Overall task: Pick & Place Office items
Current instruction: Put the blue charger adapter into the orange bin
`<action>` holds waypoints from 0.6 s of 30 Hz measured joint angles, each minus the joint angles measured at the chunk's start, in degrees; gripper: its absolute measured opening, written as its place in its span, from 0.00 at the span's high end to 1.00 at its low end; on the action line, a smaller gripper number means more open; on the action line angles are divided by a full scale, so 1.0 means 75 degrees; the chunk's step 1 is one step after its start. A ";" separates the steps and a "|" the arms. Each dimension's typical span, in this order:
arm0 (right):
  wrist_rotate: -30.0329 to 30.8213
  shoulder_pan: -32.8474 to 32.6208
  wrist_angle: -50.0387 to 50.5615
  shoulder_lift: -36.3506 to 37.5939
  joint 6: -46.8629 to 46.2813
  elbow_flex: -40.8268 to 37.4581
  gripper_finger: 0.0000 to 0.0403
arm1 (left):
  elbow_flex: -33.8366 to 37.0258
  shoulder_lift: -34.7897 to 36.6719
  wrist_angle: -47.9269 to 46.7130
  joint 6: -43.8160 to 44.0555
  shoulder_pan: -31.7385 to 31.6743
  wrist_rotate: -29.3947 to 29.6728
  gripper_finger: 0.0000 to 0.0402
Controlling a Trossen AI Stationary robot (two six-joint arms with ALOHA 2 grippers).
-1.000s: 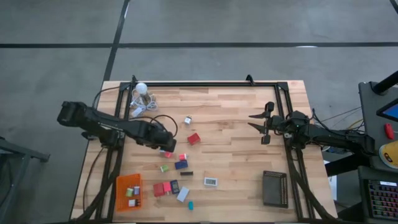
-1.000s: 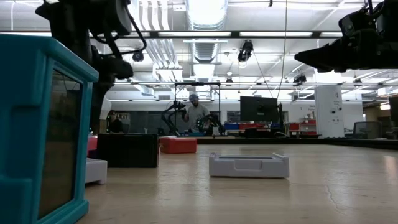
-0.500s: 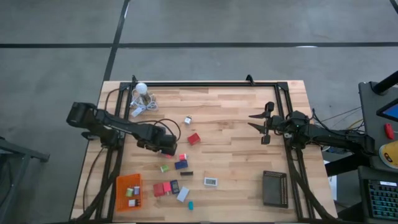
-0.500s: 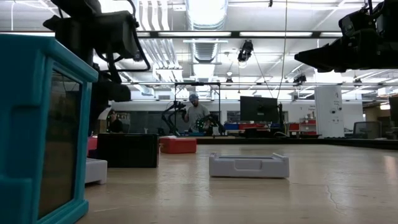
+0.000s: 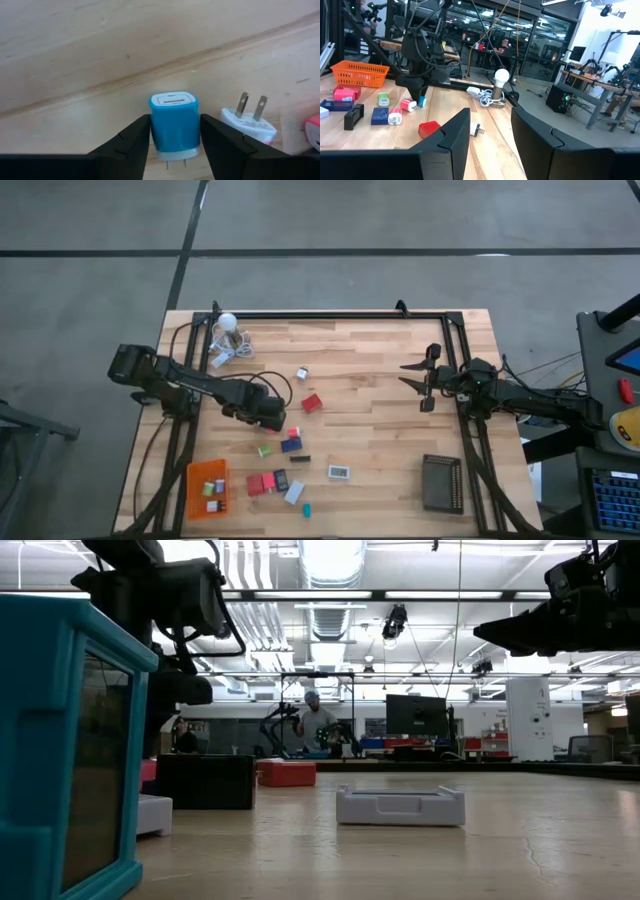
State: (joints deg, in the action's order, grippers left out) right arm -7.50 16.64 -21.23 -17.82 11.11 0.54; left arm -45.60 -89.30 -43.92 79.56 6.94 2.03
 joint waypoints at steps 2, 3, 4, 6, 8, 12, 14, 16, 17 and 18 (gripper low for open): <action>0.0002 0.0000 0.0000 0.0000 0.0000 0.0000 0.65 | 0.0000 0.0000 -0.0001 -0.0010 0.0001 -0.0019 0.62; -0.0001 0.0000 0.0000 0.0002 0.0000 0.0001 0.65 | 0.0000 0.0000 0.0000 -0.0010 0.0004 -0.0019 0.64; 0.0002 0.0000 0.0000 0.0000 0.0000 0.0000 0.65 | 0.0000 0.0000 -0.0002 -0.0010 0.0003 -0.0019 0.66; 0.0000 0.0000 0.0000 0.0003 0.0000 0.0000 0.65 | -0.0002 0.0000 -0.0003 -0.0039 0.0003 -0.0017 0.68; 0.0000 0.0000 0.0000 0.0001 0.0000 0.0000 0.65 | -0.0003 0.0000 -0.0001 -0.0039 0.0003 -0.0017 0.69; 0.0001 0.0000 0.0000 0.0003 0.0000 0.0000 0.65 | -0.0003 0.0000 -0.0003 -0.0039 0.0003 -0.0016 0.66; -0.0001 0.0000 0.0000 0.0003 0.0000 0.0000 0.65 | -0.0003 0.0003 -0.0003 -0.0051 0.0003 -0.0017 0.65; 0.0000 0.0000 0.0000 0.0003 0.0000 0.0003 0.65 | 0.0000 0.0037 -0.0003 -0.0225 0.0003 -0.0016 0.65; 0.0000 0.0000 0.0000 0.0001 0.0000 0.0000 0.65 | 0.0000 0.0066 -0.0007 -0.0360 0.0003 -0.0016 0.65; 0.0002 0.0000 0.0000 0.0002 0.0000 0.0000 0.65 | -0.0004 0.0125 -0.0030 -0.0469 0.0003 -0.0016 0.65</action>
State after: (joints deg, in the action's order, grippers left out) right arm -7.49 16.64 -21.23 -17.81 11.11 0.54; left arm -45.64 -88.36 -44.15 76.05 6.96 1.91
